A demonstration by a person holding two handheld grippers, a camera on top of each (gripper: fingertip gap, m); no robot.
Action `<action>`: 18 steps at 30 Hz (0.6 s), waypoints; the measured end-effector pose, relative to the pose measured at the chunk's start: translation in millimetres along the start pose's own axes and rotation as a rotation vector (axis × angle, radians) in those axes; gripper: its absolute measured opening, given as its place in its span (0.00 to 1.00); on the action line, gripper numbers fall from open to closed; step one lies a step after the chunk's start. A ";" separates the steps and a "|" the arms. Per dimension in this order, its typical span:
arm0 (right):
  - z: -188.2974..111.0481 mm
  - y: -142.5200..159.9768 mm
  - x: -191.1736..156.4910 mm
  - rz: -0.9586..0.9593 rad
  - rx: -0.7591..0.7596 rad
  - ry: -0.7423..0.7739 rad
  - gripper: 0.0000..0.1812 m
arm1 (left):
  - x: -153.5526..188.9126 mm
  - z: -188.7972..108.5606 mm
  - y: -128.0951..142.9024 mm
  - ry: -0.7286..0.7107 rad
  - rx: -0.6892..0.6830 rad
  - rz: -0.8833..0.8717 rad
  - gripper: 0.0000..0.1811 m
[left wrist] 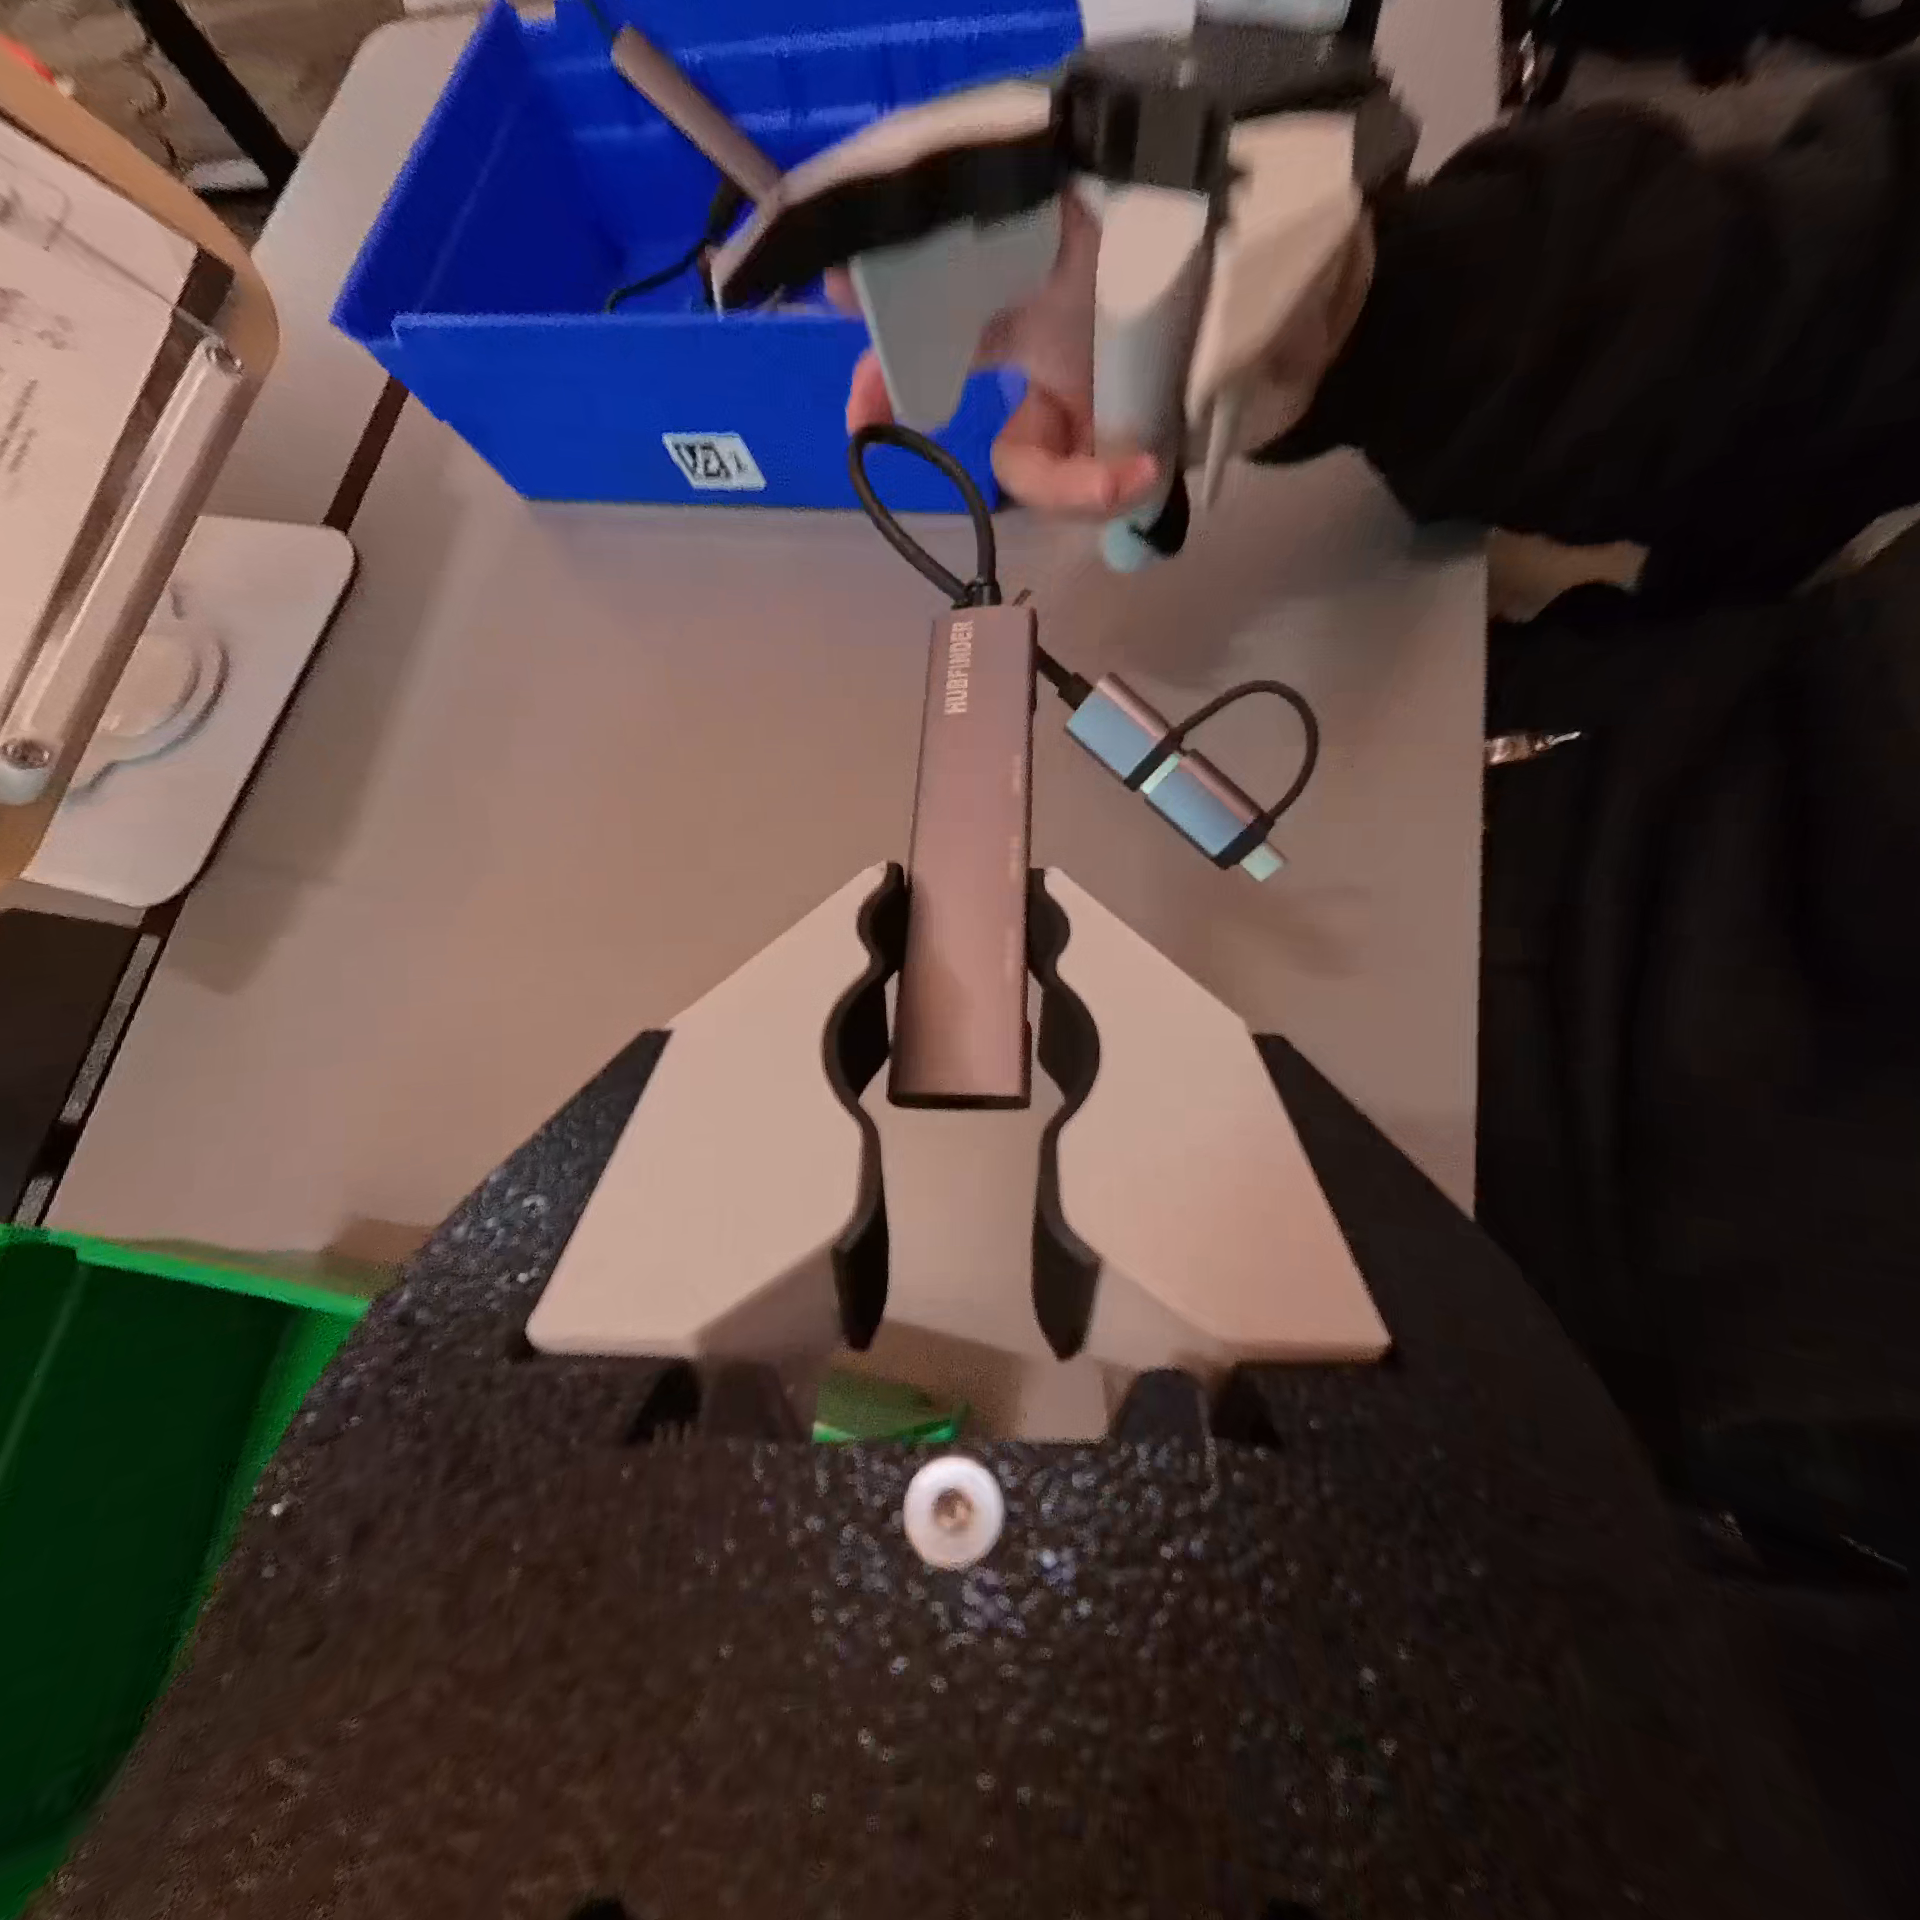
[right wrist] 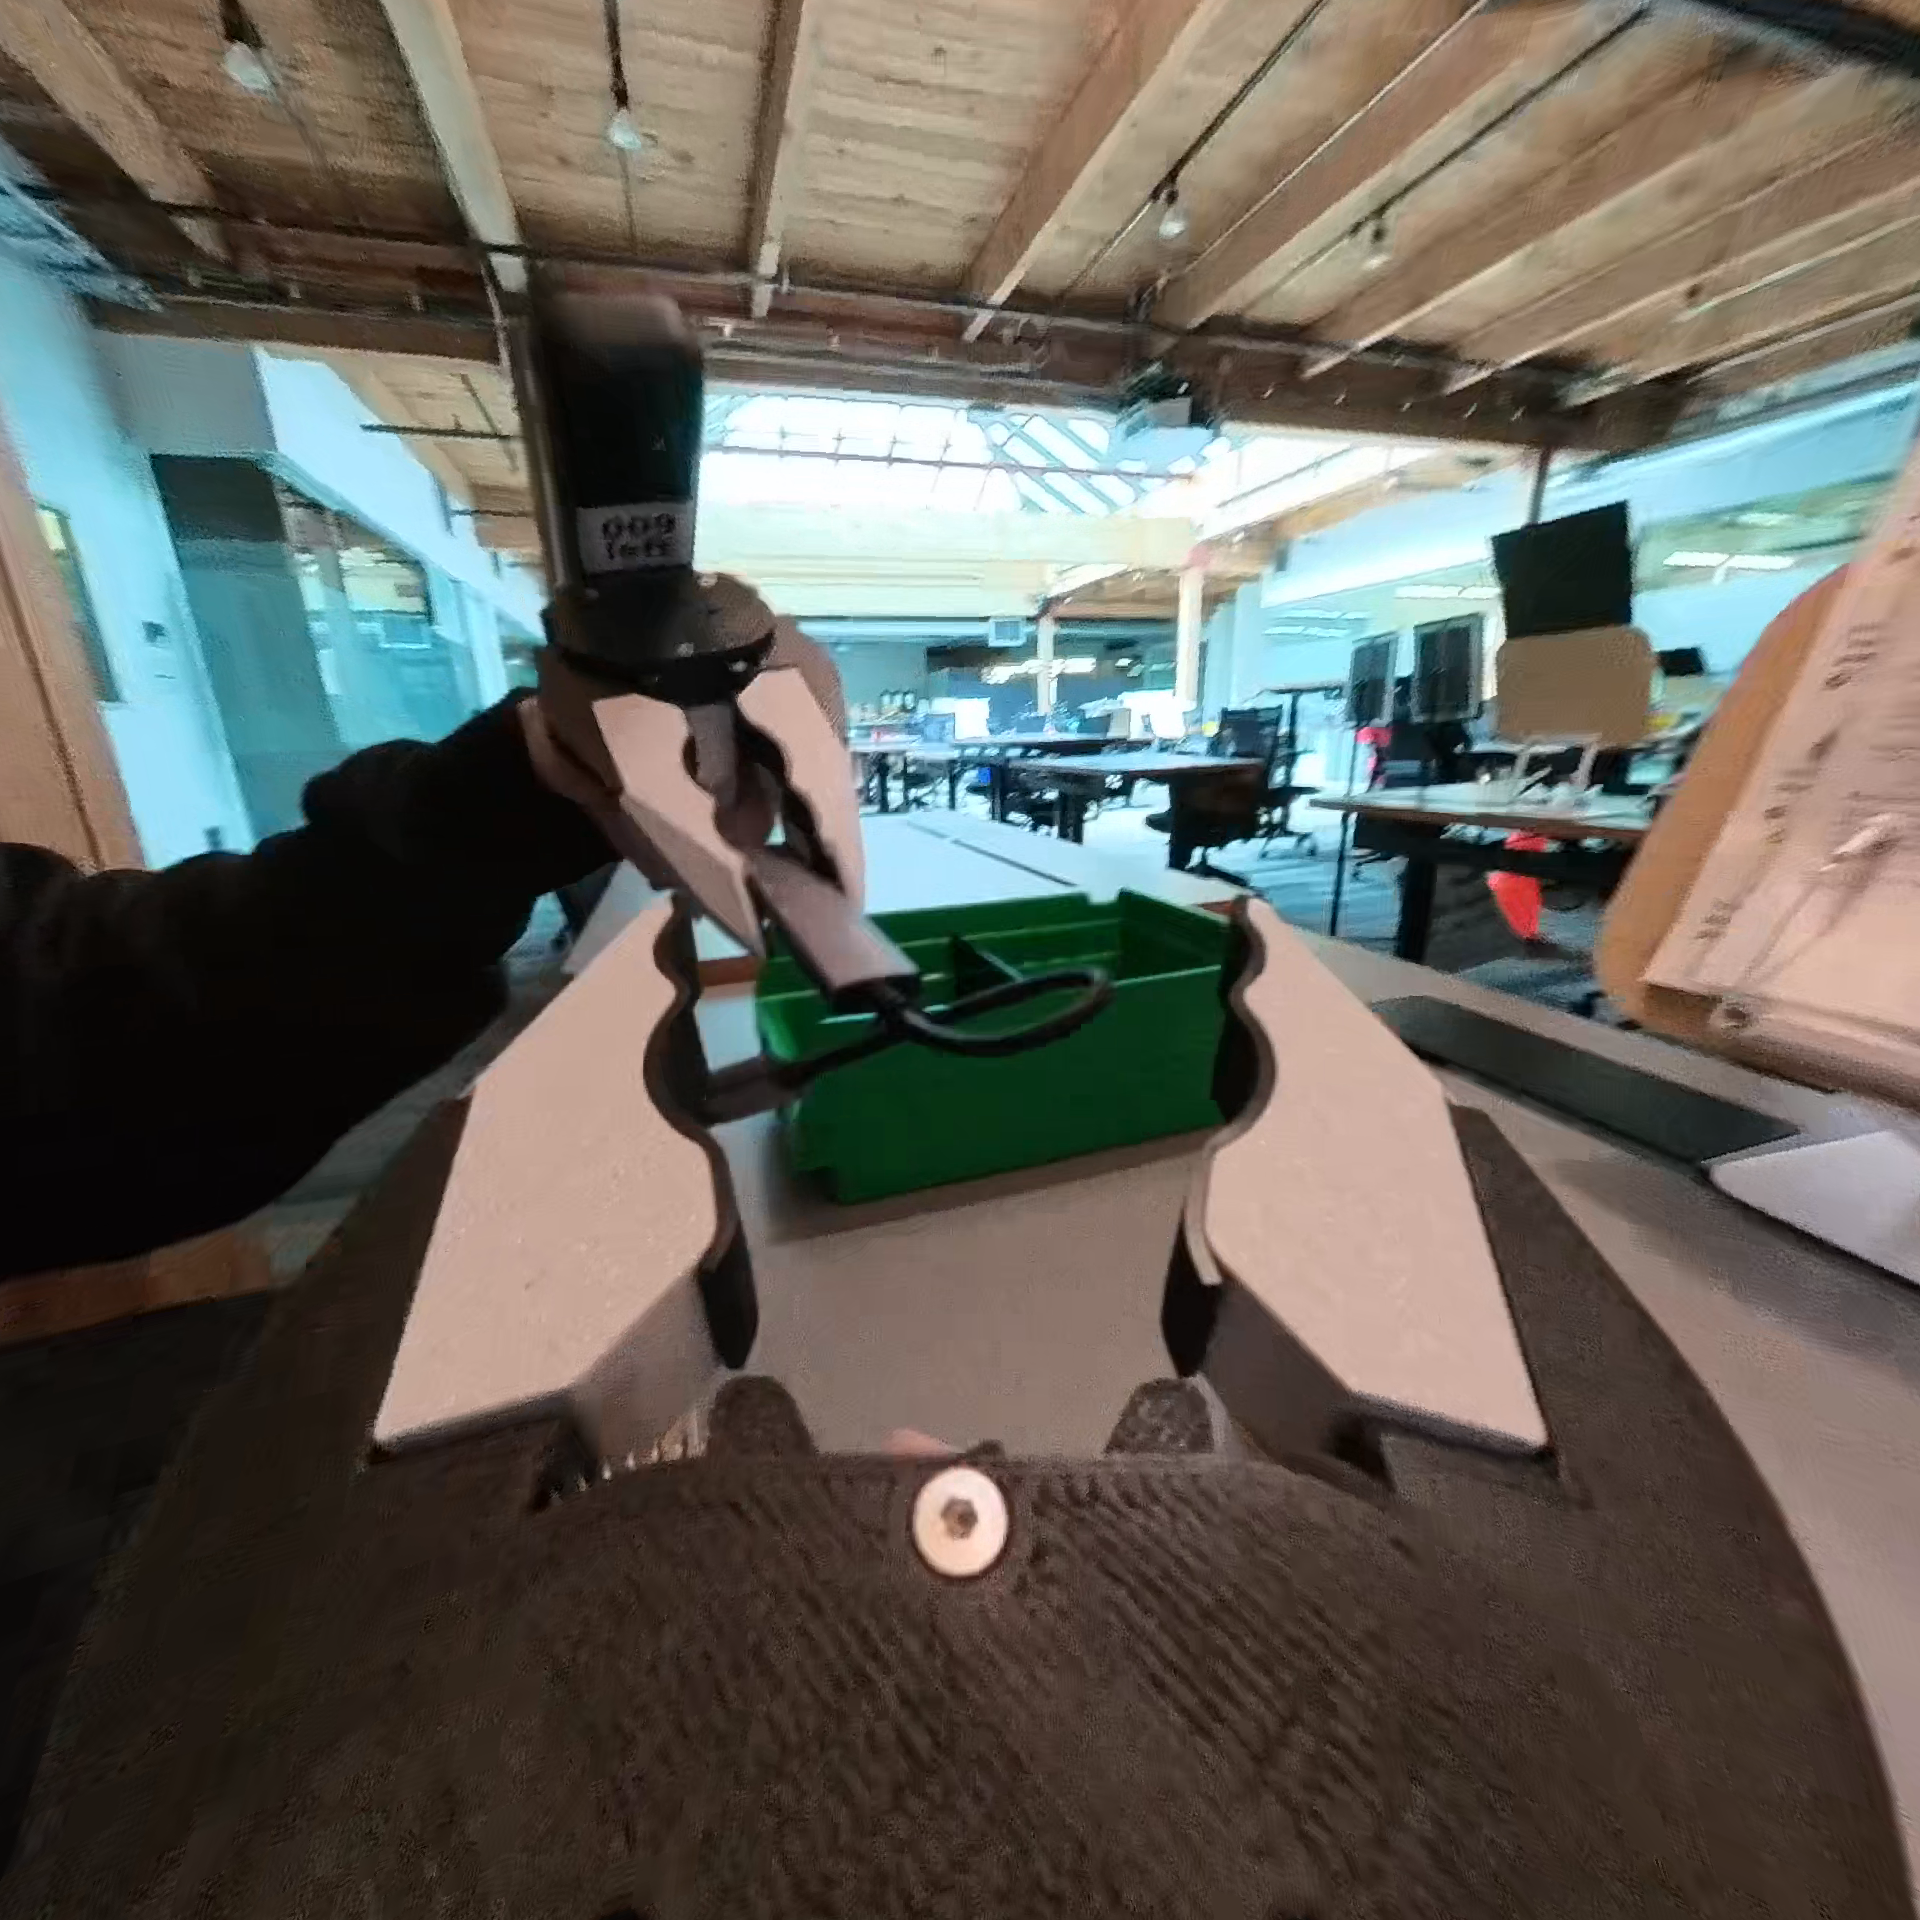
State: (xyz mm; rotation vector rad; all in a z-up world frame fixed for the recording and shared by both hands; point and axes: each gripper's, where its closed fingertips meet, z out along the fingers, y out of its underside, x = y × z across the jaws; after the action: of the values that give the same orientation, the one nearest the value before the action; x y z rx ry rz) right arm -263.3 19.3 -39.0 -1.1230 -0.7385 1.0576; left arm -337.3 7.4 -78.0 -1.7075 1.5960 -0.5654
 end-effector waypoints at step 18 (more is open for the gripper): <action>8.3 64.5 -32.3 -0.171 -0.176 -0.171 0.24 | 29.2 38.4 -13.9 0.123 0.064 0.090 0.12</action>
State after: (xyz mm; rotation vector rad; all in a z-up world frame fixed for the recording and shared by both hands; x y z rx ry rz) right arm -300.7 -3.2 -97.0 -1.1046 -1.0617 0.9658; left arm -295.8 -13.7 -96.9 -1.5722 1.7128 -0.6802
